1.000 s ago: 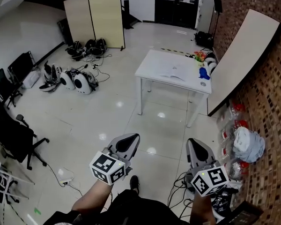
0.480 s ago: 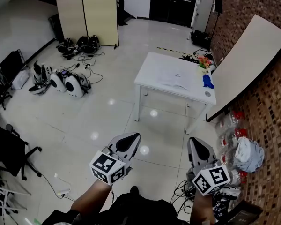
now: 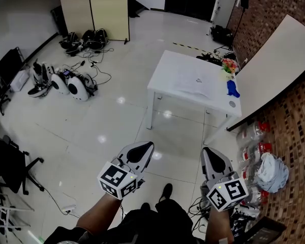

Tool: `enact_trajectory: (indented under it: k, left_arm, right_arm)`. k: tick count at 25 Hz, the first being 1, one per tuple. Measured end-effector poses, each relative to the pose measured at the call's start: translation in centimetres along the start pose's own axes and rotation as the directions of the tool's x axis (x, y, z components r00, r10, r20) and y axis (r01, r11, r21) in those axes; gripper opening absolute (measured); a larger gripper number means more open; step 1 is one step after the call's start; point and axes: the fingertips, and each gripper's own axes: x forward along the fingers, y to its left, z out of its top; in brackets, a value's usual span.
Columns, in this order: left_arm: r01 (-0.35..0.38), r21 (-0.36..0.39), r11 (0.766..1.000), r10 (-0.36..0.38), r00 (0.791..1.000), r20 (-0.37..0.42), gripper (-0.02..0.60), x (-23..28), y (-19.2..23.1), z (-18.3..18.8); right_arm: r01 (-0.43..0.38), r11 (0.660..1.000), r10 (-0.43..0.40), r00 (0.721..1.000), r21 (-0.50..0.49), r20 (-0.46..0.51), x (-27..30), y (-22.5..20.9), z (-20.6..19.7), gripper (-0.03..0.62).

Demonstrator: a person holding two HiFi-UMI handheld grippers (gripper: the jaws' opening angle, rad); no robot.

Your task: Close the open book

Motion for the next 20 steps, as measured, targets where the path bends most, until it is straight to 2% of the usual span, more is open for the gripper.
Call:
enact_trajectory:
  k: [7, 14, 20]
  left_arm:
    - [-0.035, 0.028, 0.999, 0.035, 0.999, -0.005, 0.000, 7.7, 4.8, 1.2]
    - [-0.059, 0.065, 0.996, 0.060, 0.998, -0.010, 0.000, 17.6, 8.5, 3.4]
    - [-0.094, 0.070, 0.993, 0.095, 0.995, -0.014, 0.001, 23.7, 11.3, 4.4]
  right_arm:
    - [-0.041, 0.999, 0.041, 0.999, 0.027, 0.028, 7.1, -6.0, 0.3, 0.002]
    - [-0.065, 0.998, 0.065, 0.997, 0.006, 0.040, 13.7, -14.8, 2.2, 0.002]
    - [-0.100, 0.995, 0.100, 0.995, -0.009, 0.027, 18.8, -20.1, 2.8, 0.002]
